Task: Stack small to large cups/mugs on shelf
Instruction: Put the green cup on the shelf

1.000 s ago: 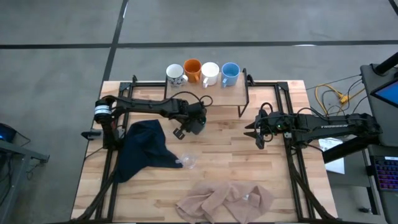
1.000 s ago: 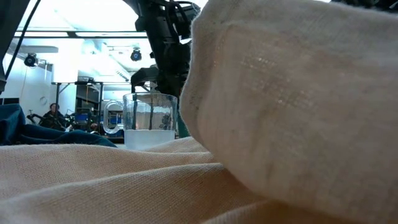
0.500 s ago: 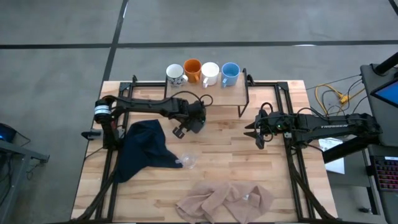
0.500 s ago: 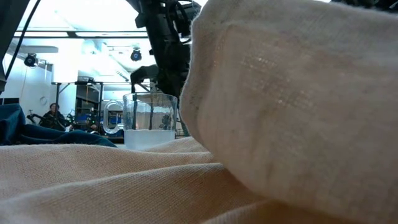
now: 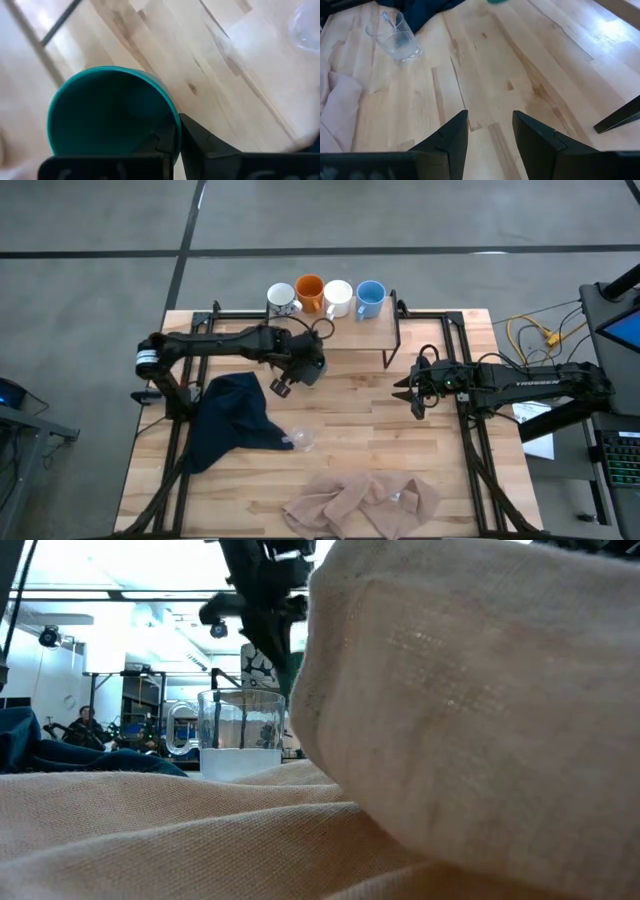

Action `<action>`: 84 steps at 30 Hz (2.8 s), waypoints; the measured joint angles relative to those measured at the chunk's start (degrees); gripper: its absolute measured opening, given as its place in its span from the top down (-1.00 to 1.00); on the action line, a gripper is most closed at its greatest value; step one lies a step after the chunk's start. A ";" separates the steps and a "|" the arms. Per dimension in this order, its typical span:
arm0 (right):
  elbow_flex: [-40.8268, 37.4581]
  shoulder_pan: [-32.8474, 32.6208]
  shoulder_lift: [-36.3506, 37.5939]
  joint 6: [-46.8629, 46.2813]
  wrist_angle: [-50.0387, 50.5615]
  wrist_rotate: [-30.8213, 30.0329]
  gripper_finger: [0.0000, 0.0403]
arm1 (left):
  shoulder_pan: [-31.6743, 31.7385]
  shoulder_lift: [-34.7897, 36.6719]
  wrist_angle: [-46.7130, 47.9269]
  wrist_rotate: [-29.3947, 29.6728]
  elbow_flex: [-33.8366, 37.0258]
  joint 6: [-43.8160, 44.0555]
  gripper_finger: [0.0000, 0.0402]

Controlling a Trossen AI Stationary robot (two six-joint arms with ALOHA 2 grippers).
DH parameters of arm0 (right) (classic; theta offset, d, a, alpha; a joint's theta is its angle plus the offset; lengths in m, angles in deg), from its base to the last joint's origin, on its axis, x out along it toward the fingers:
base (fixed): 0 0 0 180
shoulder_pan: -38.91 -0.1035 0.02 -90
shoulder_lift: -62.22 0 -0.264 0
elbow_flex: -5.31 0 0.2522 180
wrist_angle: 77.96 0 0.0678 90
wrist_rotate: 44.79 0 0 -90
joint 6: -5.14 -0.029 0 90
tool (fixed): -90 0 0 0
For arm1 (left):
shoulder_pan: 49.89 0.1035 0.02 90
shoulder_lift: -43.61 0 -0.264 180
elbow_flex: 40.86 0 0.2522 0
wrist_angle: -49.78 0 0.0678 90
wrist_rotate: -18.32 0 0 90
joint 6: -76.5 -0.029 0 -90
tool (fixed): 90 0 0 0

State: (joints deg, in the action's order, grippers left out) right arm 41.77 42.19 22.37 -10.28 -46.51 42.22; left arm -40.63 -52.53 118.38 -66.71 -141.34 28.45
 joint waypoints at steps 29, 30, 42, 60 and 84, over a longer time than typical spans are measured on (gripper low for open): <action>0.00 0.01 0.02 -0.18 -0.63 -0.08 0.26 | 1.27 2.59 22.98 3.02 -21.22 7.84 1.00; 0.00 0.00 0.01 -0.14 -0.62 -0.08 0.26 | 1.37 2.59 24.19 2.96 -21.88 8.59 1.00; 0.00 0.01 0.00 1.81 -0.92 -1.65 0.26 | 3.18 -0.82 28.24 -2.14 -29.22 13.14 1.00; 0.00 0.01 0.02 4.14 -1.99 -2.18 0.26 | 12.41 -5.13 28.77 -3.07 -30.46 13.17 1.00; 0.00 0.01 0.00 5.29 -1.95 -2.11 0.26 | 14.08 -8.82 28.16 -3.01 -30.46 11.67 1.00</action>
State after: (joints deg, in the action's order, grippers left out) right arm 41.77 42.20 22.37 -4.99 -48.45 40.11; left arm -26.55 -61.35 146.54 -69.72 -171.80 40.12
